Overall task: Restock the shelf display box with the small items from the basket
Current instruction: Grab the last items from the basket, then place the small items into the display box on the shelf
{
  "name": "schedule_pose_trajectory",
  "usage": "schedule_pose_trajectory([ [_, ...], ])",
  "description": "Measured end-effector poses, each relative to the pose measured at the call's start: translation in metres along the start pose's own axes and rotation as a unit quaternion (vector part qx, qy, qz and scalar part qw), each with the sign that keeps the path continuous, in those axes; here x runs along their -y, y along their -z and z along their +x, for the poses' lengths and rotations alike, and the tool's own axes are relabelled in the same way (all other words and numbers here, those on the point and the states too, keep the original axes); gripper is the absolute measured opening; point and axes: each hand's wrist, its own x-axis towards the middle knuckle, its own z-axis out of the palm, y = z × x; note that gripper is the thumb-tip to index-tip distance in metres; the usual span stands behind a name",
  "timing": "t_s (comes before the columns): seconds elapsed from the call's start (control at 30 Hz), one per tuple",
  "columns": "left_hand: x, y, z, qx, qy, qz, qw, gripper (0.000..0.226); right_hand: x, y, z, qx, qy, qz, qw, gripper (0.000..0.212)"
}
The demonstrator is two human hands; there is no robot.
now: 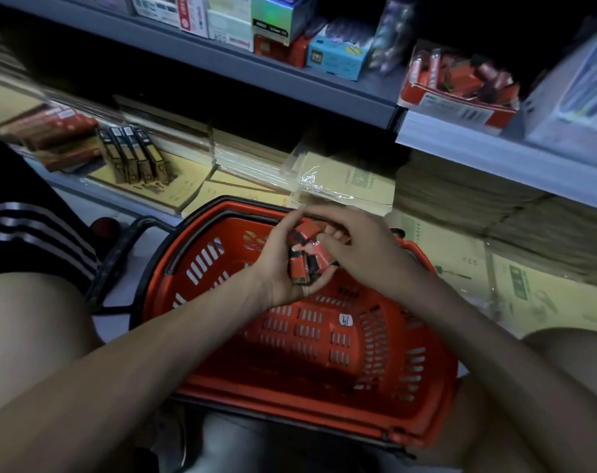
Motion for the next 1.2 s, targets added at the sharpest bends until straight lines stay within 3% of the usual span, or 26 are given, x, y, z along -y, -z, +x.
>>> schedule_pose_trajectory([
  [0.17, -0.017, -0.011, 0.000, 0.023, -0.023, 0.003, 0.999, 0.030, -0.002, 0.019, 0.008, -0.076, 0.004, 0.114, 0.991, 0.052],
  [0.37, -0.024, -0.024, 0.002, 0.041, -0.054, -0.035, 0.997, 0.025, -0.004, 0.040, 0.014, -0.067, -0.011, 0.285, 0.956, 0.047],
  [0.5, -0.019, -0.019, 0.001, 0.052, -0.050, -0.045, 0.996, 0.027, -0.003, 0.040, 0.012, -0.092, -0.044, 0.310, 0.945, 0.036],
  [0.73, -0.025, -0.030, -0.010, 0.071, -0.056, -0.059, 0.994, 0.024, -0.006, 0.052, 0.008, -0.133, -0.135, 0.435, 0.880, 0.025],
  [0.87, -0.027, -0.045, -0.022, 0.061, -0.070, -0.060, 0.994, 0.019, 0.001, 0.062, 0.004, -0.159, -0.114, 0.398, 0.896, 0.022],
  [1.03, -0.041, -0.071, -0.035, 0.051, -0.051, -0.066, 0.995, 0.012, 0.007, 0.083, -0.005, -0.240, -0.016, 0.266, 0.933, 0.021],
  [1.2, -0.061, -0.121, -0.051, 0.068, -0.061, -0.036, 0.995, 0.013, 0.009, 0.127, -0.005, -0.357, 0.004, 0.133, 0.925, 0.020],
])
